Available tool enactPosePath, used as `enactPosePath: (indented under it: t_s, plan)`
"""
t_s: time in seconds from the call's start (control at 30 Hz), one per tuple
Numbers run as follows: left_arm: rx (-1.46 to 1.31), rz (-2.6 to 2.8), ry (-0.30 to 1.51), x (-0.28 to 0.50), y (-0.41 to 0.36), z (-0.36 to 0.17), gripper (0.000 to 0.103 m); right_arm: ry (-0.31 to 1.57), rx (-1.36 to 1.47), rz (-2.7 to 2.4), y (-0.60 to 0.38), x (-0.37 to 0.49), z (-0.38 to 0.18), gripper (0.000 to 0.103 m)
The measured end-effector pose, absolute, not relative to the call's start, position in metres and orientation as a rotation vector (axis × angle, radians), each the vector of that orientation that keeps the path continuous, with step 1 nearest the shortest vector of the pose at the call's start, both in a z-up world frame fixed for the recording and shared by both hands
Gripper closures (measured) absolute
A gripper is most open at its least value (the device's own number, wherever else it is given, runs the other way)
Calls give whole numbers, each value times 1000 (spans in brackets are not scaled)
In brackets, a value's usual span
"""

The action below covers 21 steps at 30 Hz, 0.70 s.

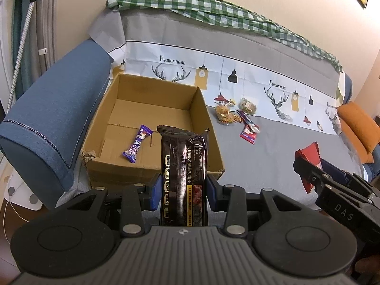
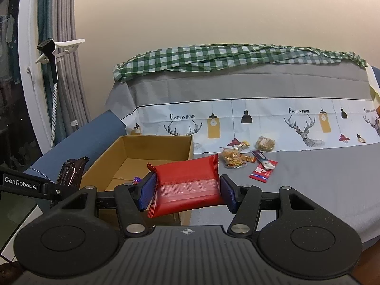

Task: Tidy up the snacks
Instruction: 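Carry the red packet and chocolate bar toward the box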

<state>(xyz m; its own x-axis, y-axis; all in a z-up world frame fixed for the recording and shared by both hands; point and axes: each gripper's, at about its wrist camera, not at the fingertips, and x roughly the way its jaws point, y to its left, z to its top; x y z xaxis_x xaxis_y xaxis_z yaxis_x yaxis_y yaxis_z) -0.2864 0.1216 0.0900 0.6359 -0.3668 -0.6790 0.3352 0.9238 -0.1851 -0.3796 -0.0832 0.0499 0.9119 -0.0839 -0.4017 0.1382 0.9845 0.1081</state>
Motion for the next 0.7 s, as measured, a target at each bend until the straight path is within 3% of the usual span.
enactPosePath:
  t_s: [0.7]
  plan:
    - [-52,-384,815,-274,125,82,60,447,129,-111,-81,-365,43,43]
